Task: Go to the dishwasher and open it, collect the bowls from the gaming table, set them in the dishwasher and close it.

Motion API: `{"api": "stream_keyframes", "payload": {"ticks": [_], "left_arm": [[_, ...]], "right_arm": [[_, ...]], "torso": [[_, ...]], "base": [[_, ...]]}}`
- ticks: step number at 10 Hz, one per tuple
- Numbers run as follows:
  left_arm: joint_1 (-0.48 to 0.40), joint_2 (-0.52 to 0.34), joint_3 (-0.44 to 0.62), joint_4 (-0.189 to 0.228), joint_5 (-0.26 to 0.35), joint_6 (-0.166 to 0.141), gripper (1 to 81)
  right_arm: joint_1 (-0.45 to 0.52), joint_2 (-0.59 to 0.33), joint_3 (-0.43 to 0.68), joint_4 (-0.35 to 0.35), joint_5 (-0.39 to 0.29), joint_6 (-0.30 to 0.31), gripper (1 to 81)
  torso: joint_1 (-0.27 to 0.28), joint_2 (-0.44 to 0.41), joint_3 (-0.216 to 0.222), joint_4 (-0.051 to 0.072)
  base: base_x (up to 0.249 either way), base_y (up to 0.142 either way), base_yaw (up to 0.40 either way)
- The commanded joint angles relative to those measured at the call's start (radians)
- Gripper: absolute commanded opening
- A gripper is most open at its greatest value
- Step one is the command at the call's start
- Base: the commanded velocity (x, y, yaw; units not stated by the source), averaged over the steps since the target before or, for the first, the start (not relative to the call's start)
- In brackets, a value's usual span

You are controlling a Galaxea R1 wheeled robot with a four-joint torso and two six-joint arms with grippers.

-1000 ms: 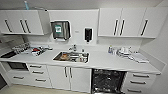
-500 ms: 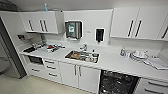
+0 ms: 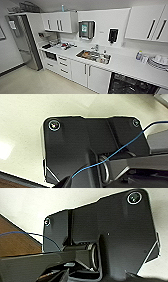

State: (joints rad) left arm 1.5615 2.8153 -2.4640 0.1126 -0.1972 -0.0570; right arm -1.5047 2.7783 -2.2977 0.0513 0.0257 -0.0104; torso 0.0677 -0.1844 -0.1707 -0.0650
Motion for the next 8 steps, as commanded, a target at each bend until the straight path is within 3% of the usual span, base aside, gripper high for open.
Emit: {"api": "stream_keyframes", "payload": {"ticks": [1, 8], "left_arm": [[-0.027, -0.013, 0.028, 0.015, 0.044, 0.0, 81.1], [-0.025, -0.043, 0.088, 0.016, 0.042, 0.0, 81.1]], "right_arm": [[0.045, -0.04, 0.052, -0.002, -0.058, -0.003, 81.1], [0.036, -0.044, 0.047, -0.022, -0.052, 0.0, 81.1]], "torso": [[0.0, 0.0, 0.0, 0.0], [0.0, 0.0, 0.0, 0.0]], "base": [[0.0, 0.0, 0.369], [0.0, 0.0, 0.369]]}}
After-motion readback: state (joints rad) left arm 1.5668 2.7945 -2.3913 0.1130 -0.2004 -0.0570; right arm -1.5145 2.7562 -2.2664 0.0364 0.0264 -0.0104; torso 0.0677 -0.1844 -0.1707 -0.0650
